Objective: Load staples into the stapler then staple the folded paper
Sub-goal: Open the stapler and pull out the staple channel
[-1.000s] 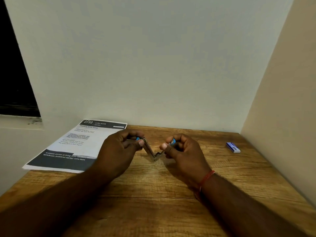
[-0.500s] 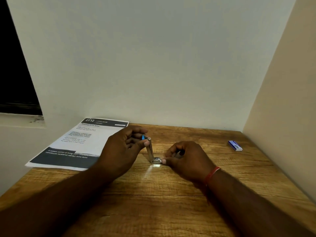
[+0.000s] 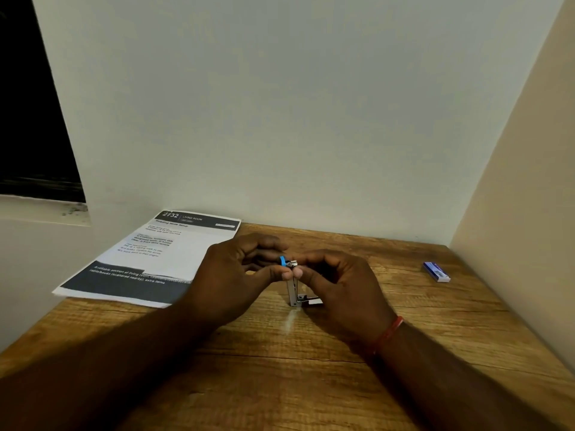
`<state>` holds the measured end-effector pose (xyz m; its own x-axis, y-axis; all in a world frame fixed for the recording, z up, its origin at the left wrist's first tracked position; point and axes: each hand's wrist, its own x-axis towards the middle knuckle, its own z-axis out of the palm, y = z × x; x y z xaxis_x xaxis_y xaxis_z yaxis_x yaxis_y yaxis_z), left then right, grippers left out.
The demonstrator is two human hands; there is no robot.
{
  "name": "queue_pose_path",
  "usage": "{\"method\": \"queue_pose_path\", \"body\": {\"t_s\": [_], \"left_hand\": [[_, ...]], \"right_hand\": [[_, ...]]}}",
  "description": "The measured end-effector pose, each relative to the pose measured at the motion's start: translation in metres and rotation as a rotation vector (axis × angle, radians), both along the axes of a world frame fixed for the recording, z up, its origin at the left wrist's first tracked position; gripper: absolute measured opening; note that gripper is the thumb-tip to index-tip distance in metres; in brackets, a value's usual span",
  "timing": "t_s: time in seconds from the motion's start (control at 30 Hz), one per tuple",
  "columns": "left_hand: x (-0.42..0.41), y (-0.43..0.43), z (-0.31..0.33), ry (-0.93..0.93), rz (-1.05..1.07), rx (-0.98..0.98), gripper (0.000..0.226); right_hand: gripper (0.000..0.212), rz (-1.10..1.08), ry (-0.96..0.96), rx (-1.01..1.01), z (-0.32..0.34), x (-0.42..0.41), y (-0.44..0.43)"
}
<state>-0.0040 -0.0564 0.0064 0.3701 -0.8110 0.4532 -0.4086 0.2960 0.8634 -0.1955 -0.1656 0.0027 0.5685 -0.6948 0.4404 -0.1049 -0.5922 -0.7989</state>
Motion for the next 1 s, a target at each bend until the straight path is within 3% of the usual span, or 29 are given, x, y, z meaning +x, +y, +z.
{"method": "queue_pose_path", "body": {"t_s": [0.17,0.43,1.0], "left_hand": [[-0.0025,0.0005,0.0016,0.007,0.003,-0.014,0.047],[-0.0076,0.0023,0.0028,-0.059,0.020,-0.053,0.028],[-0.0085,-0.0013,0.0007,-0.008,-0.008,-0.024,0.027]], "right_hand": [[0.008,0.003,0.038,-0.012,0.0005,-0.0007,0.0008],[0.001,0.018,0.062,-0.103,0.0022,-0.0017,0.0031],[0.008,0.060,0.089,-0.271,-0.0034,0.0017,-0.0025]]}}
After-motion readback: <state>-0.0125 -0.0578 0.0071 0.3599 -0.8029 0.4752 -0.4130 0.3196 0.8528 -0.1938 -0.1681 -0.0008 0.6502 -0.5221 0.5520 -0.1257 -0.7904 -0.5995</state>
